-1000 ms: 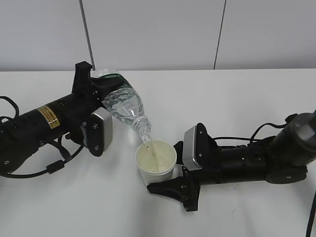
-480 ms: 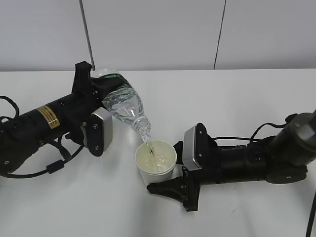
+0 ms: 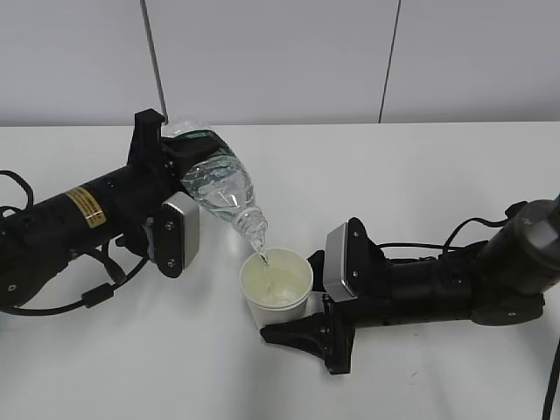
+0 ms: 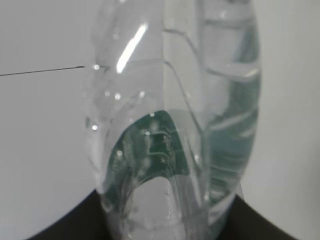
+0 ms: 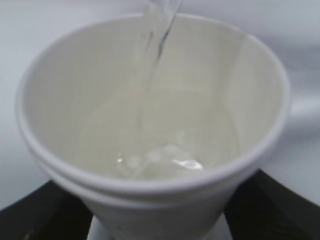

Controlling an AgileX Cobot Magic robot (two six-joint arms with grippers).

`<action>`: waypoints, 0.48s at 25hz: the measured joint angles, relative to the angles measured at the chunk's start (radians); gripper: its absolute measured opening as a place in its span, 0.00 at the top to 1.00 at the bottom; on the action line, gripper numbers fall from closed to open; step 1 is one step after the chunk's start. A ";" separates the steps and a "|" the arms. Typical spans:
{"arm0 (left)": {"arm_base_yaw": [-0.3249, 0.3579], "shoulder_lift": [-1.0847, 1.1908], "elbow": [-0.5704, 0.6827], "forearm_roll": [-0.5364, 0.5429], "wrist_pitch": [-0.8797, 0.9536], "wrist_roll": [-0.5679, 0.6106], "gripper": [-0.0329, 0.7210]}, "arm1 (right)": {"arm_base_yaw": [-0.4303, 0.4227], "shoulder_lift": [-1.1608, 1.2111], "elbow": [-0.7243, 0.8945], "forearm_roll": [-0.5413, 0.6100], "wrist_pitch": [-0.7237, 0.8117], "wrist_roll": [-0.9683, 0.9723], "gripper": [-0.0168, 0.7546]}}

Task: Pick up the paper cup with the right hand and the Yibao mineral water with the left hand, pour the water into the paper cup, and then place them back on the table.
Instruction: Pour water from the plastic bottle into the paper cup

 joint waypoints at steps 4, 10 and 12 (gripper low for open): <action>0.000 0.000 0.000 0.000 -0.001 0.000 0.59 | 0.000 0.000 0.000 0.000 0.000 0.001 0.30; 0.000 0.000 0.000 0.000 -0.006 0.000 0.59 | 0.000 0.000 0.000 -0.002 0.000 0.001 0.30; 0.000 0.000 0.000 0.000 -0.006 0.000 0.59 | 0.000 0.000 0.000 -0.001 0.000 0.001 0.30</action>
